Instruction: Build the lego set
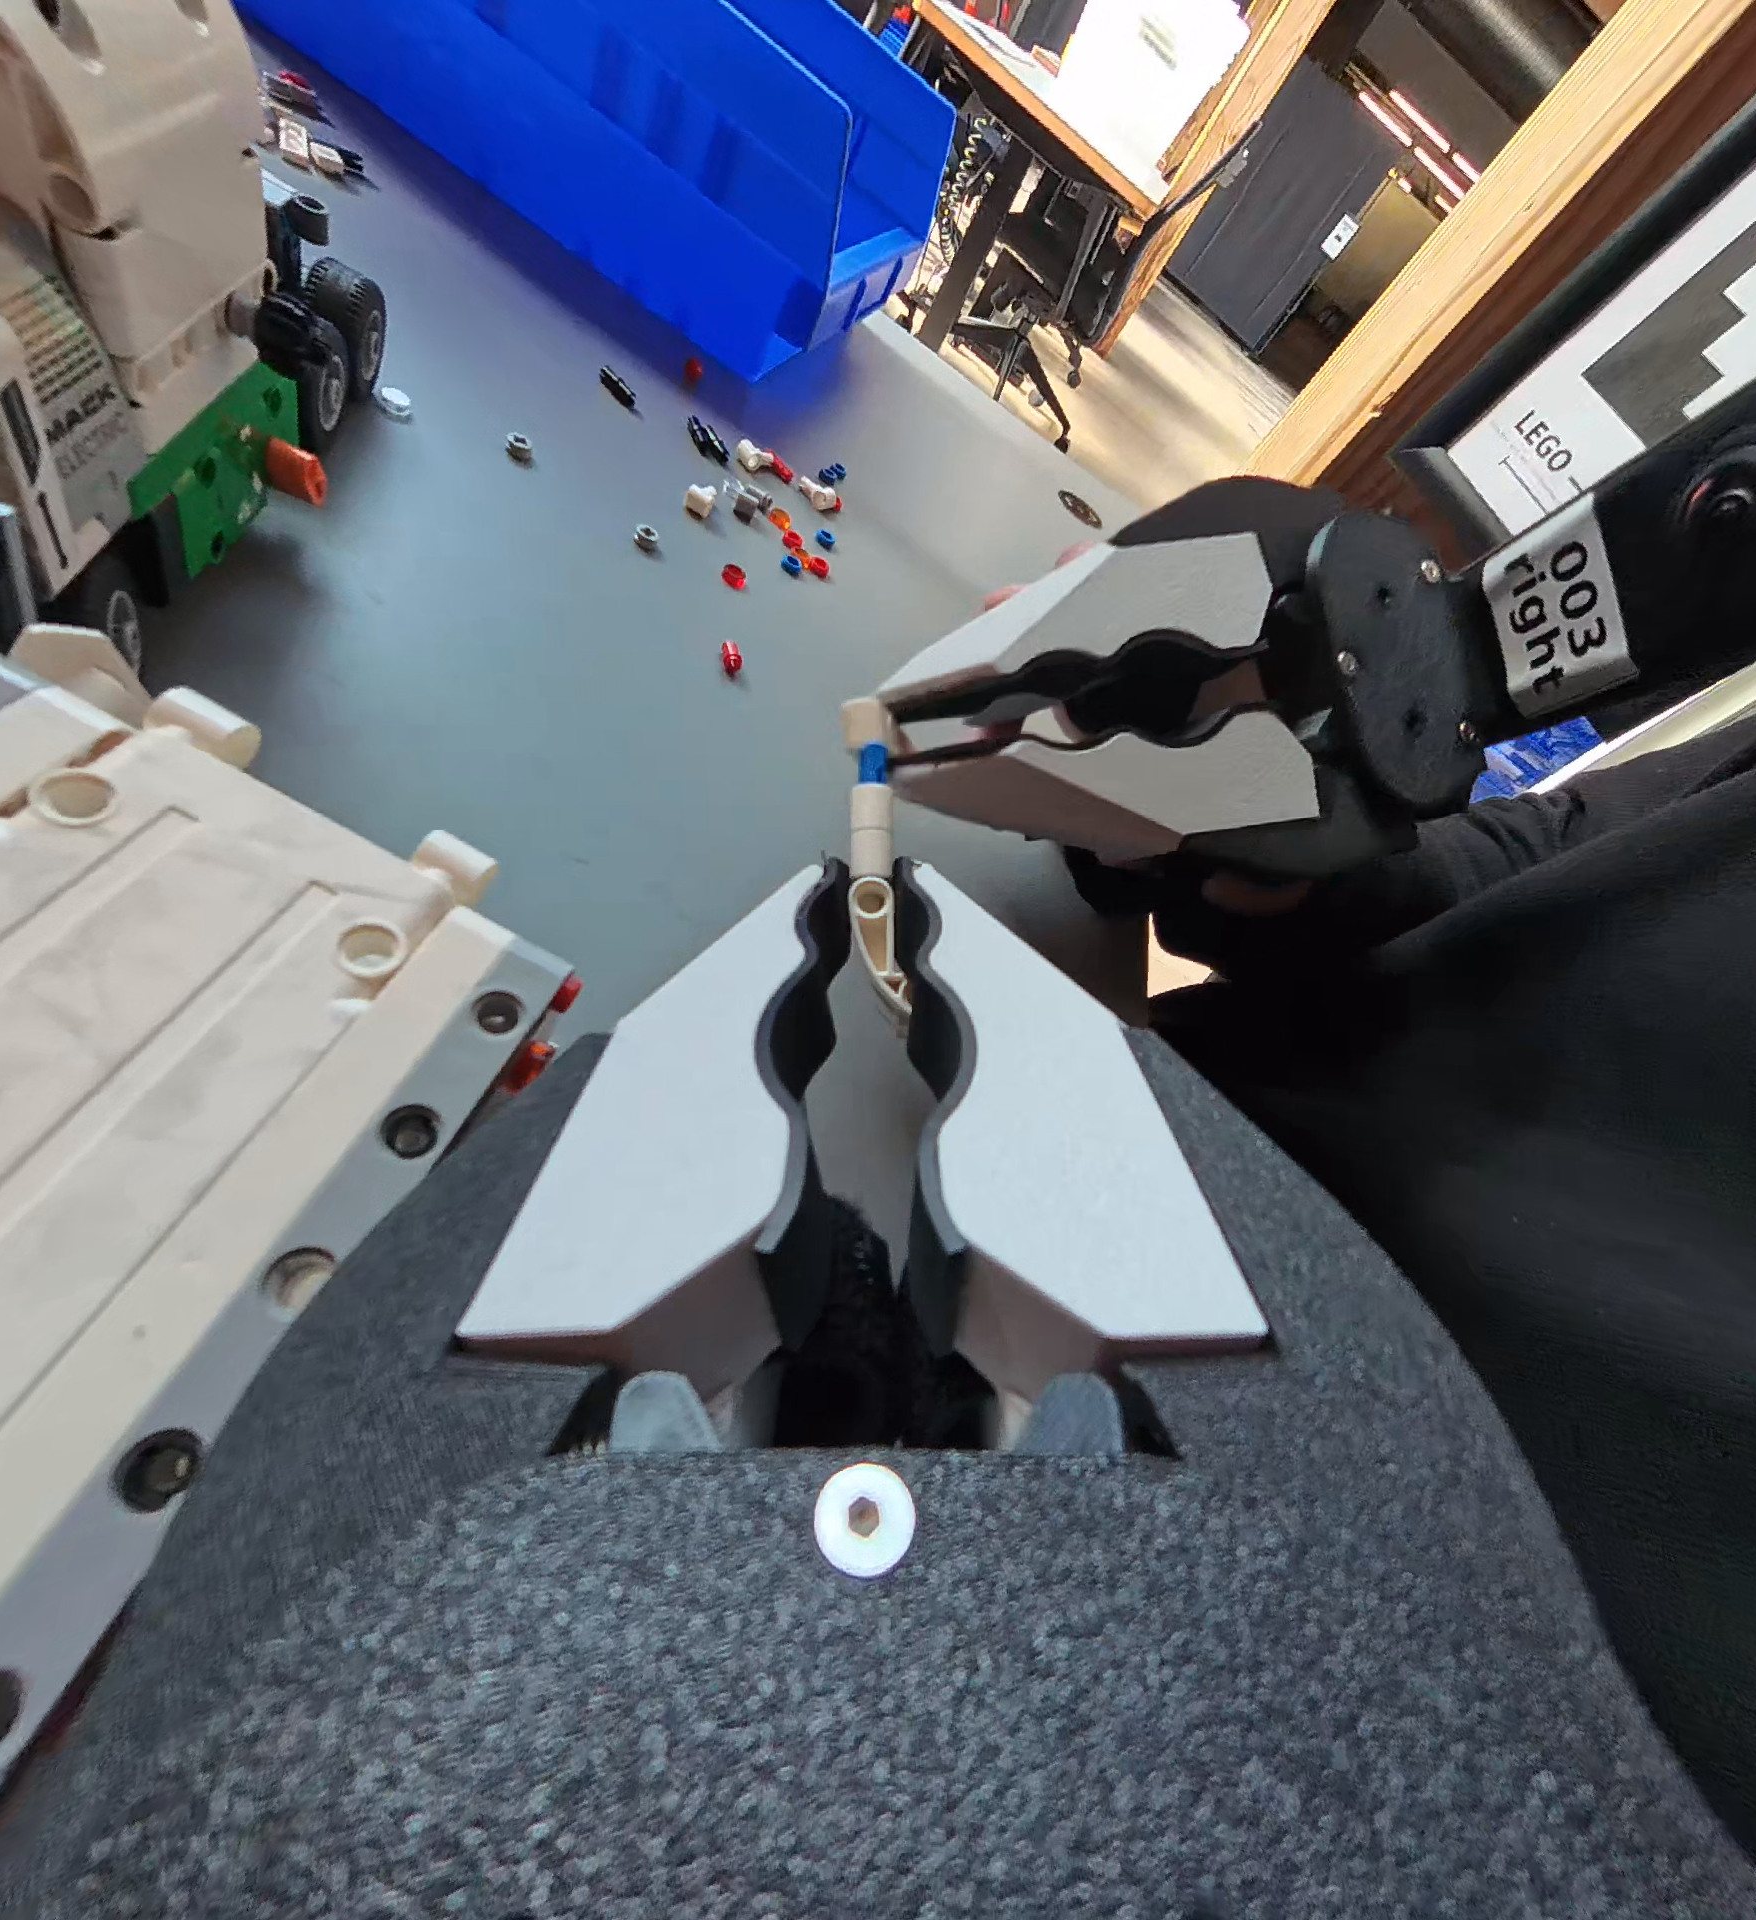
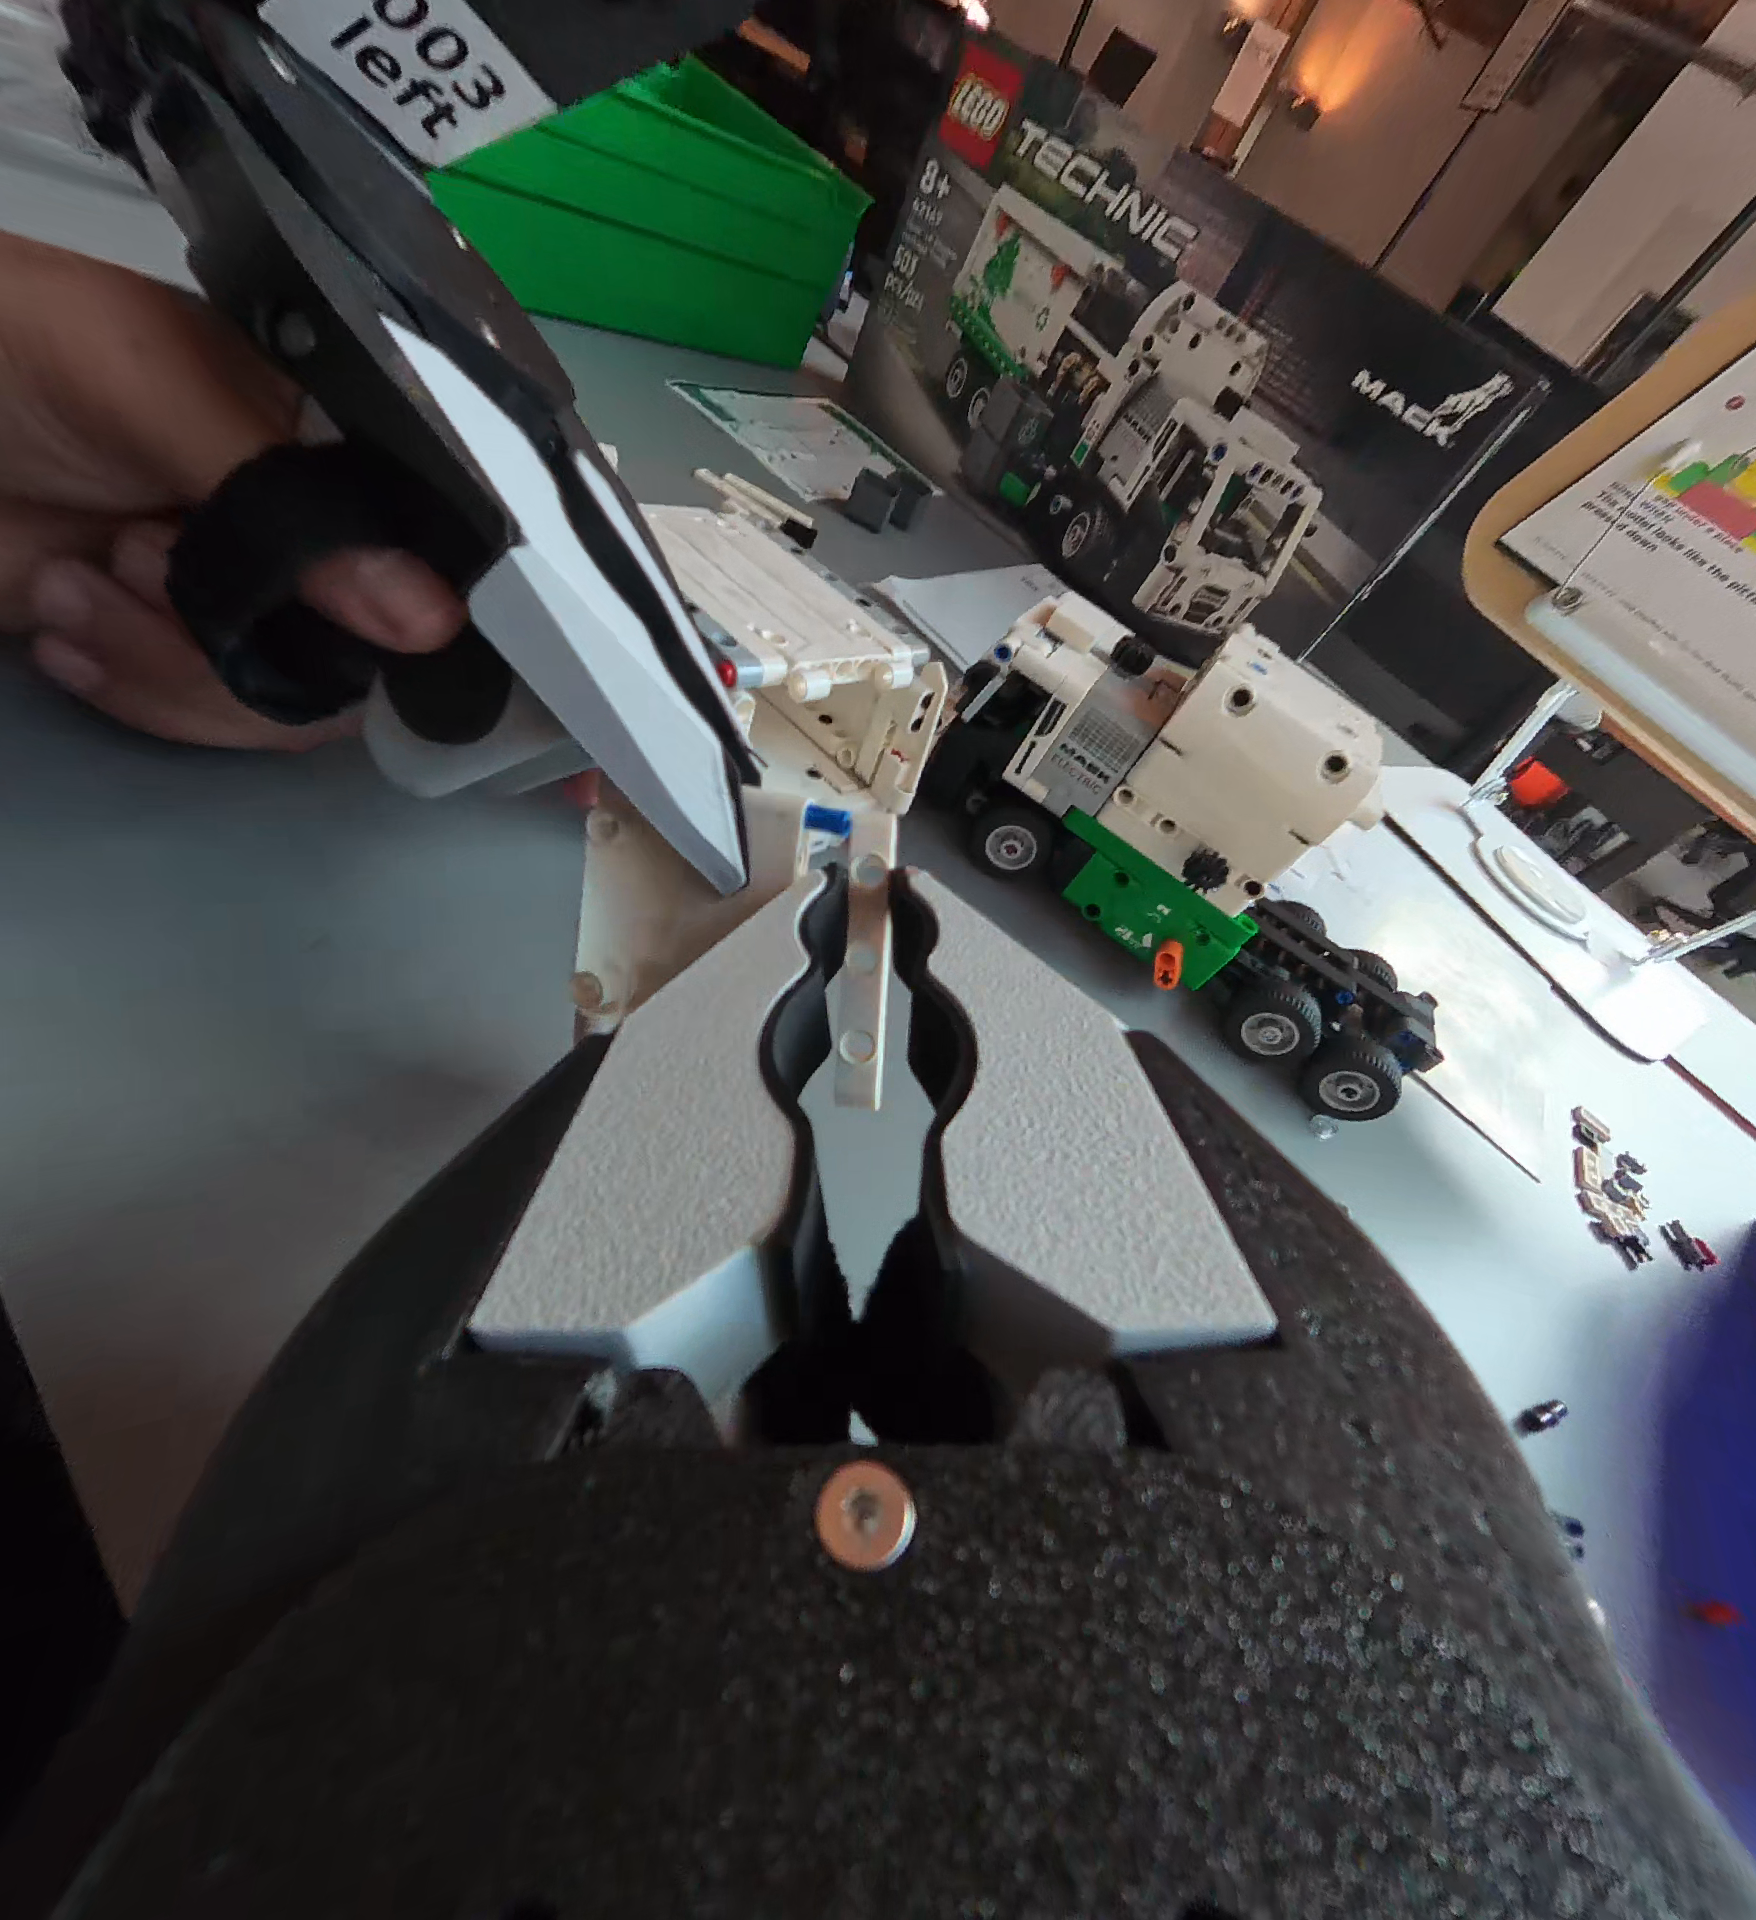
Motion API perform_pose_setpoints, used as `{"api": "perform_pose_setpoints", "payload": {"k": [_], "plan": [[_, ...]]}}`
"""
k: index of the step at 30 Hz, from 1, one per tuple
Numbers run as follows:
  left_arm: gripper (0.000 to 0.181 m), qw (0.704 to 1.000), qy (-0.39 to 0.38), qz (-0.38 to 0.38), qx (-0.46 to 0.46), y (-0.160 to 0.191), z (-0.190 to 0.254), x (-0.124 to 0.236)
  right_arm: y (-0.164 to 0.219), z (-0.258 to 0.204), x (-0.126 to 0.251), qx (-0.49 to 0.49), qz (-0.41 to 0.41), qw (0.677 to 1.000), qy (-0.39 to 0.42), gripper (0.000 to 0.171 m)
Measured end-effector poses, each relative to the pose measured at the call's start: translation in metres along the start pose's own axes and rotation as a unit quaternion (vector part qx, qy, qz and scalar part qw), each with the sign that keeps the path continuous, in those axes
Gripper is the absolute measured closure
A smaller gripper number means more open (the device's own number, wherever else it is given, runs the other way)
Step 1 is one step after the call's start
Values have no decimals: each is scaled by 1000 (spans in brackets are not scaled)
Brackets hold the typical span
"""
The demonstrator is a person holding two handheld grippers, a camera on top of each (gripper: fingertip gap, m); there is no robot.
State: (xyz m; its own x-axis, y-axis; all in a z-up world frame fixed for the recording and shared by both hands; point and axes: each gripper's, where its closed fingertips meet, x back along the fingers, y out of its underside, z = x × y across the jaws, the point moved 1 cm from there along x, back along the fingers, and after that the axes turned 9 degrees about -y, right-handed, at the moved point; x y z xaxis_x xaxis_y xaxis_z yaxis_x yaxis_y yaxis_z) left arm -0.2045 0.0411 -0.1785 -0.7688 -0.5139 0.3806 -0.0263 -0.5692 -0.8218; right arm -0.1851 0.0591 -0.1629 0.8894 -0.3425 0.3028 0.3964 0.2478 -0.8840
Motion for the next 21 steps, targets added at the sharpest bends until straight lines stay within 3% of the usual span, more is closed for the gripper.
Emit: {"api": "perform_pose_setpoints", "payload": {"k": [13, 18, 21], "plan": [[176, 1000, -1, -1, -2, 1, 0, 0, -1, -5, -3, -7, 11, 1000, 0, 165], [176, 1000, 2, -14, -9, 4, 2, -2, 2, -6, -3, 54, -3, 999, 4, 164], [177, 1000, 11, -21, -13, 6, 5, -3, 1, -5, 1, 174, -14, 984, 25, 165]]}}
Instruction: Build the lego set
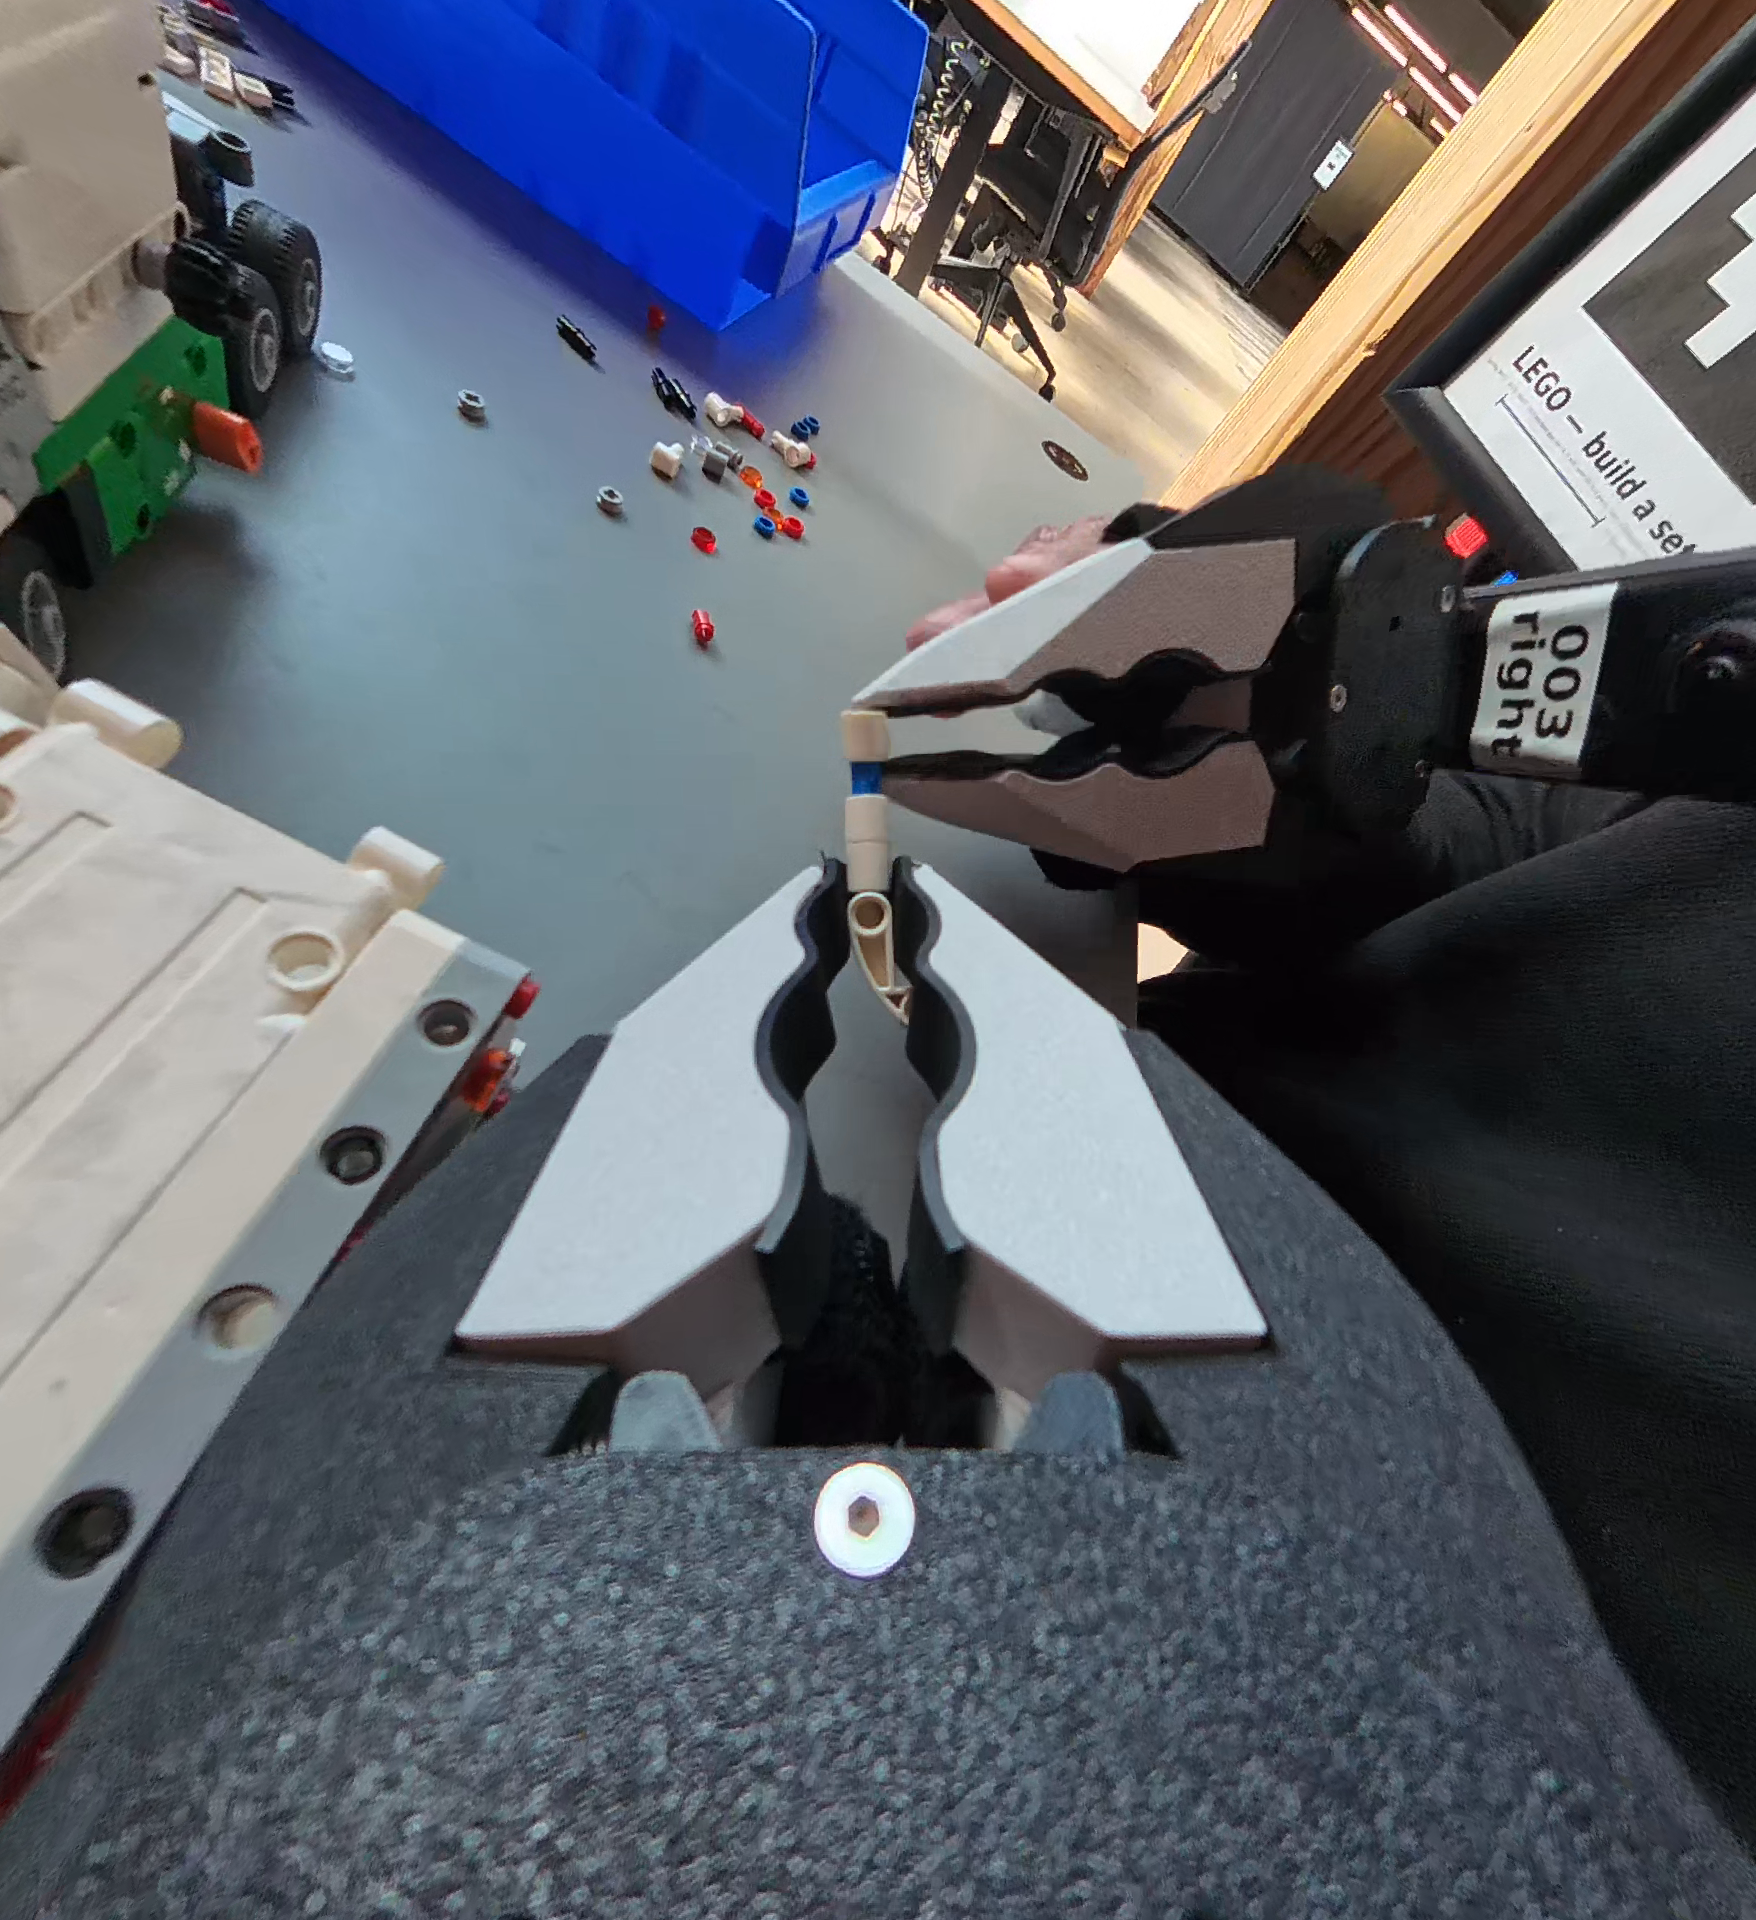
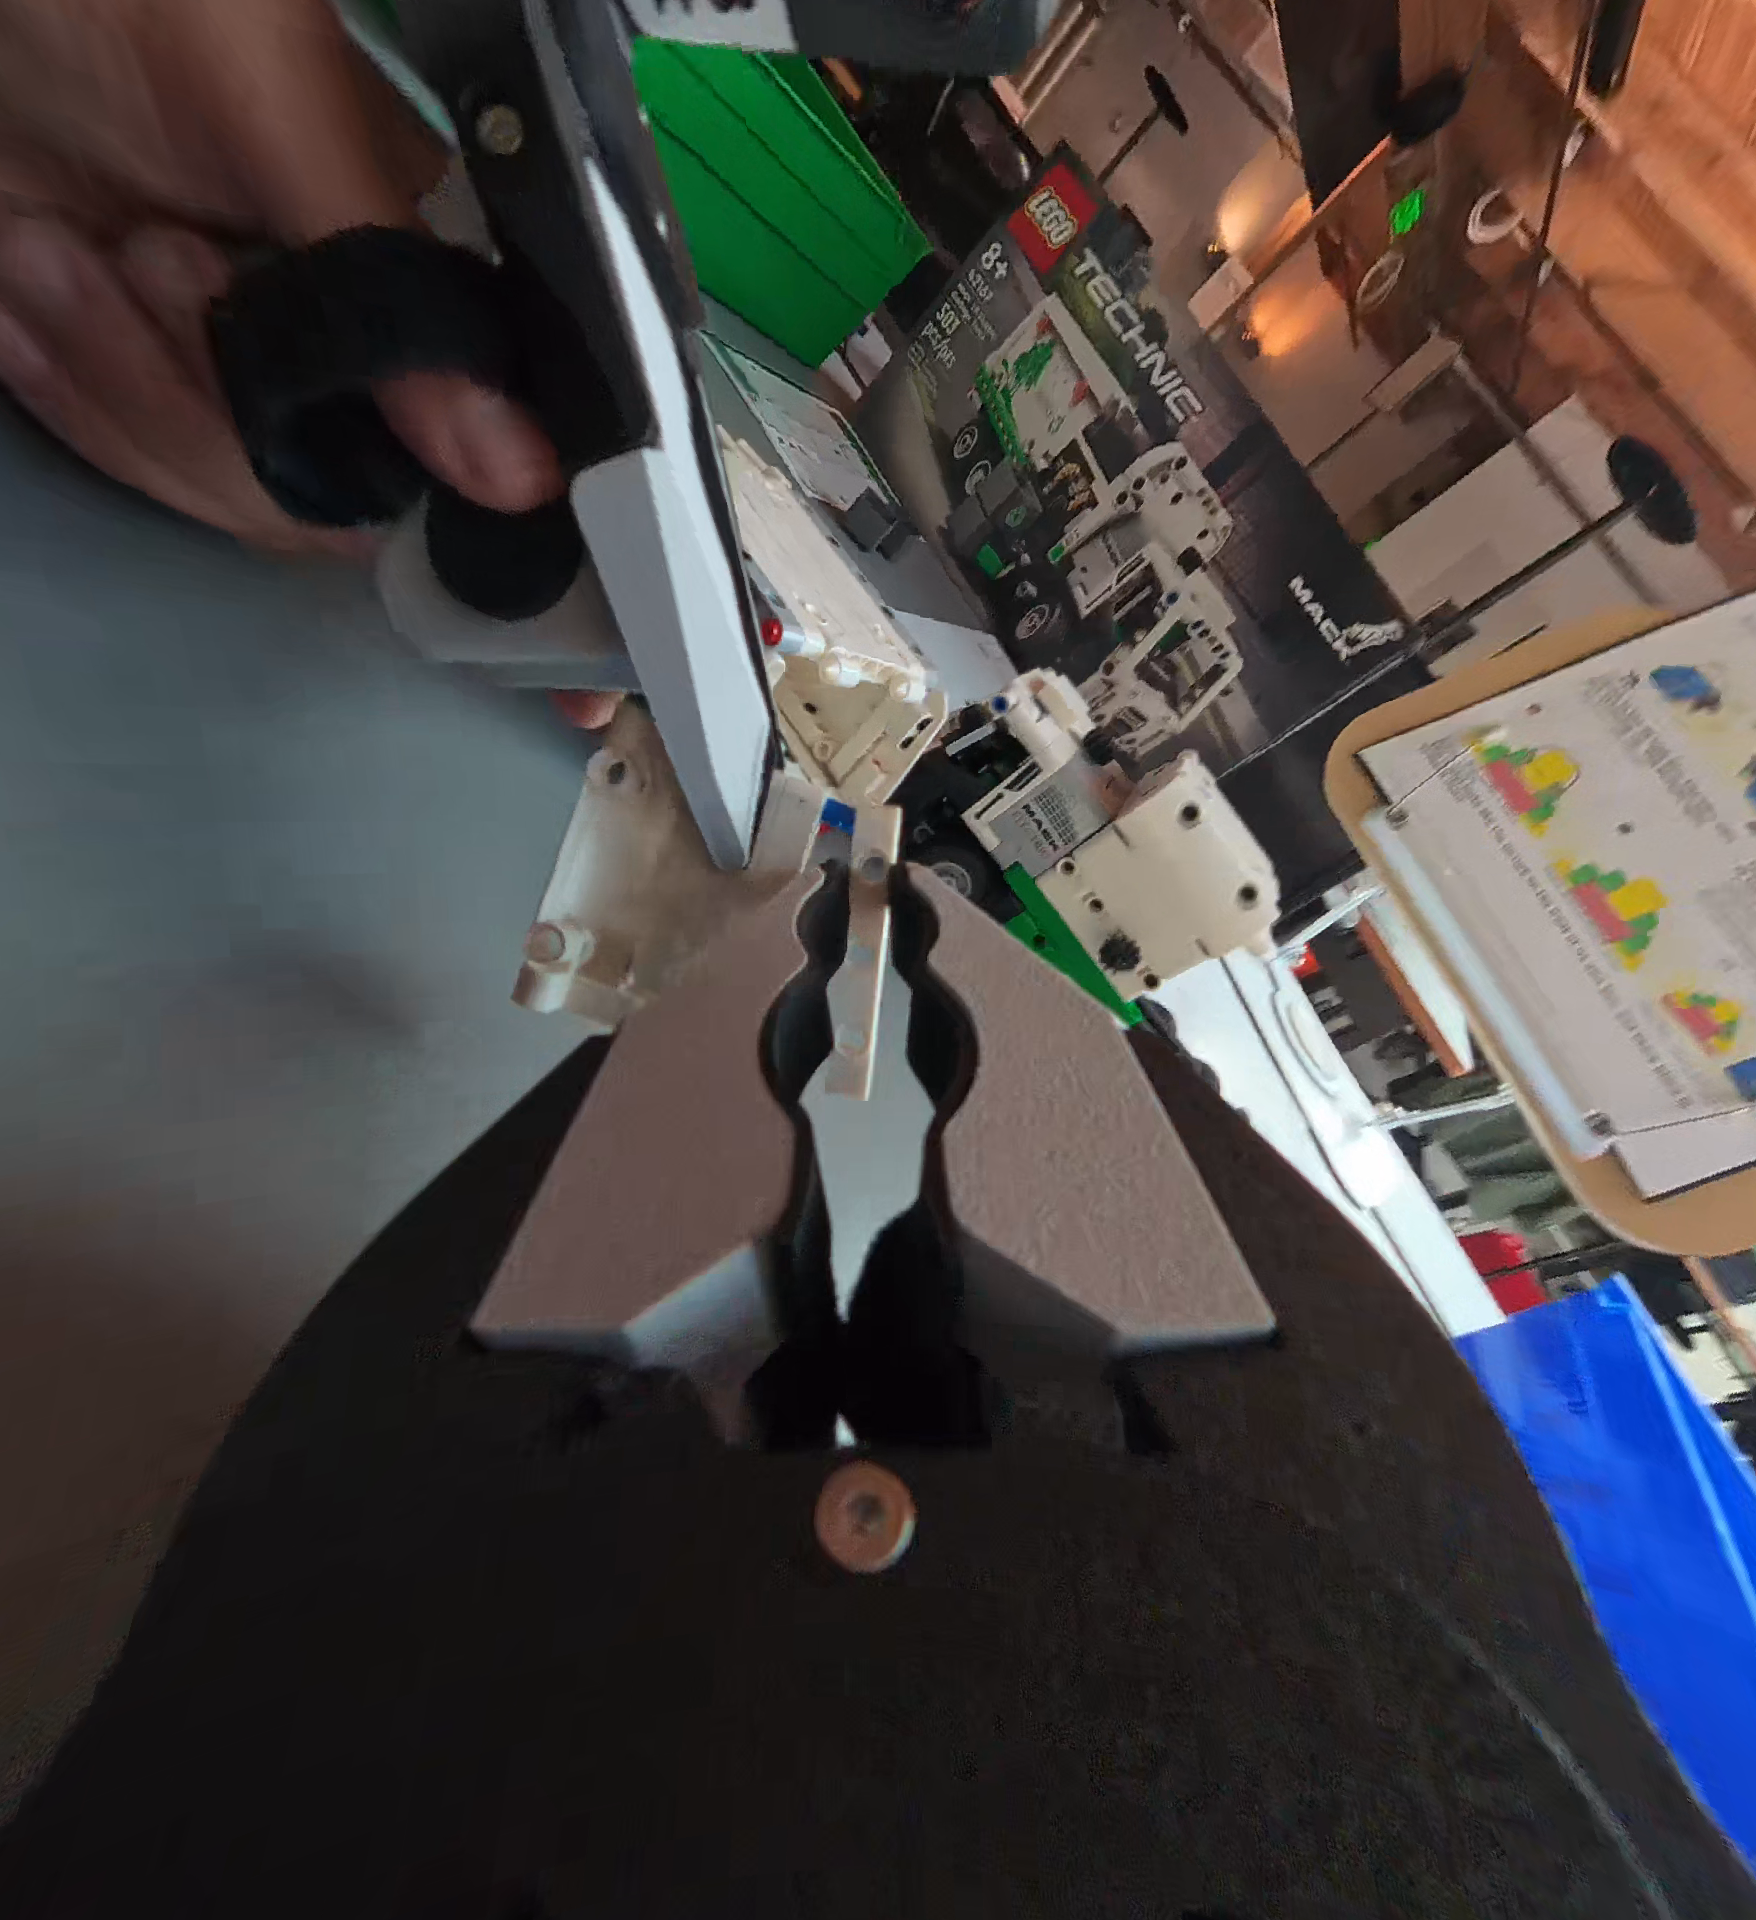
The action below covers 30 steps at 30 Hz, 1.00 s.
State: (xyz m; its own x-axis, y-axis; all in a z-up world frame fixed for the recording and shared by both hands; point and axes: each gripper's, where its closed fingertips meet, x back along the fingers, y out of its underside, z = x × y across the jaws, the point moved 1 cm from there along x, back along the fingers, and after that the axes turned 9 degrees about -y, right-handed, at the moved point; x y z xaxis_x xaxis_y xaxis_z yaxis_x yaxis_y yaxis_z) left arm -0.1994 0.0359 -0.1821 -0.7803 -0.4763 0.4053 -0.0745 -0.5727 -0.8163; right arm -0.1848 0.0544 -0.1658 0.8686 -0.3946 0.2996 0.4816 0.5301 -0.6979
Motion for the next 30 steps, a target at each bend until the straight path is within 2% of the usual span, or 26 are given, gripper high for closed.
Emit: {"api": "perform_pose_setpoints", "payload": {"k": [3, 12, 15, 17, 19, 23, 27, 30], "plan": [[177, 1000, 3, -14, 0, 3, 1, -2, 3, -2, 2, 38, 6, 999, -2, 165], [177, 999, -11, -28, -23, 8, 2, -6, -2, -9, 3, -21, 17, 999, -31, 165], [177, 998, -32, -33, -42, 10, 1, -10, -9, -16, 0, 23, 22, 999, -27, 165], [177, 998, -26, -29, -40, 9, 3, -9, -10, -16, 2, 13, 30, 999, -36, 165], [176, 998, -27, -24, -42, 8, 3, -8, -7, -13, 3, 54, 15, 998, -36, 165], [176, 997, -31, -40, -64, 13, 5, -12, -6, -14, 6, 210, -15, 976, -62, 166], [176, 985, -77, -57, -141, 18, 1, -17, -3, 3, 11, 152, -28, 985, -78, 165], [175, 972, -95, -77, -199, 27, 0, -16, 4, 4, 17, 65, -16, 992, -111, 165]]}}
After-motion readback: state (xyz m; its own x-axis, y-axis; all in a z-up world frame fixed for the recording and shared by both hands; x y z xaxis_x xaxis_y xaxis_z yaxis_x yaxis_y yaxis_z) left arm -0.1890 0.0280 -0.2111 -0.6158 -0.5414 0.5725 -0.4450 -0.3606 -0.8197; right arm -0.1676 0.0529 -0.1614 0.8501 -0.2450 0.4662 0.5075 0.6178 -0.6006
